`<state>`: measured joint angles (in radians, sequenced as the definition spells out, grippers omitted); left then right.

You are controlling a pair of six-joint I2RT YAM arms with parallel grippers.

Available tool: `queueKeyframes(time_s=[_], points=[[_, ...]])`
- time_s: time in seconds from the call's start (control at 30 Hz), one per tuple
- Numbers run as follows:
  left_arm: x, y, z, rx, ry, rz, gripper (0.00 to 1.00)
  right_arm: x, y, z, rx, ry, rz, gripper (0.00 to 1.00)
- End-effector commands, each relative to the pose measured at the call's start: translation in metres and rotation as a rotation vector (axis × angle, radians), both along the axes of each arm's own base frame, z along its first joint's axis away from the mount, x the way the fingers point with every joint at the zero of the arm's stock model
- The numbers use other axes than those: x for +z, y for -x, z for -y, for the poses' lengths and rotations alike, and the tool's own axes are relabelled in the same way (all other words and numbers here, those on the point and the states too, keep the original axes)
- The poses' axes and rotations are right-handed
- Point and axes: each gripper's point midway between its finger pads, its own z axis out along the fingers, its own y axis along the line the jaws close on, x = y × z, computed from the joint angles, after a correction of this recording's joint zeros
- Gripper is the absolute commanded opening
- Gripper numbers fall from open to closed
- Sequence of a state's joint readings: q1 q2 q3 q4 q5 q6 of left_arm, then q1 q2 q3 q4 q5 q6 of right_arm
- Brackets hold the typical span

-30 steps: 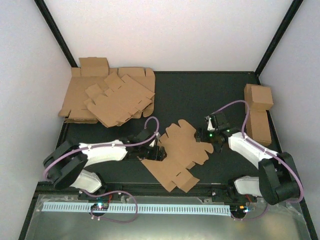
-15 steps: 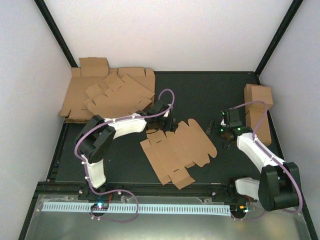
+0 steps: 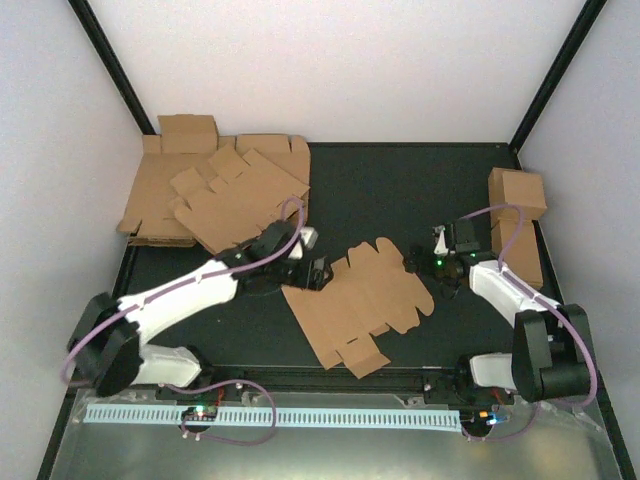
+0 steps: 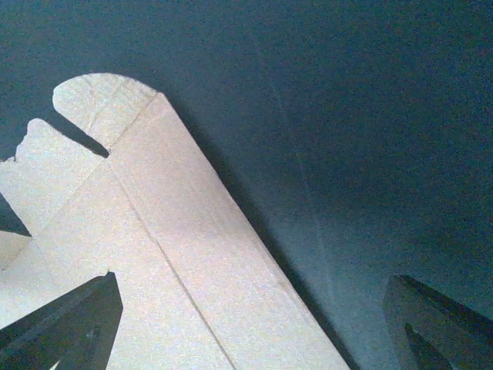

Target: Fold the paper box

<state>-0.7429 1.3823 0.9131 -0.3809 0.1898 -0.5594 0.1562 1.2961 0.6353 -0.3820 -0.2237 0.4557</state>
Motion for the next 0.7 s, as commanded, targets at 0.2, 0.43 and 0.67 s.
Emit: queueKeyframes(time_s=[0.2,0.43,0.67], points=[[-0.052,0.107,-0.056,0.072,0.005,-0.302,0.84,-0.001,-0.012,-0.017,0.065,-0.073,0.018,0.96],[-0.078,0.122,-0.054,0.087,0.083,-0.363,0.83,-0.014,-0.009,-0.022,0.073,-0.101,-0.036,0.96],[-0.091,0.116,-0.048,0.1,0.092,-0.37,0.82,-0.024,0.0,-0.023,0.089,-0.101,-0.074,0.96]])
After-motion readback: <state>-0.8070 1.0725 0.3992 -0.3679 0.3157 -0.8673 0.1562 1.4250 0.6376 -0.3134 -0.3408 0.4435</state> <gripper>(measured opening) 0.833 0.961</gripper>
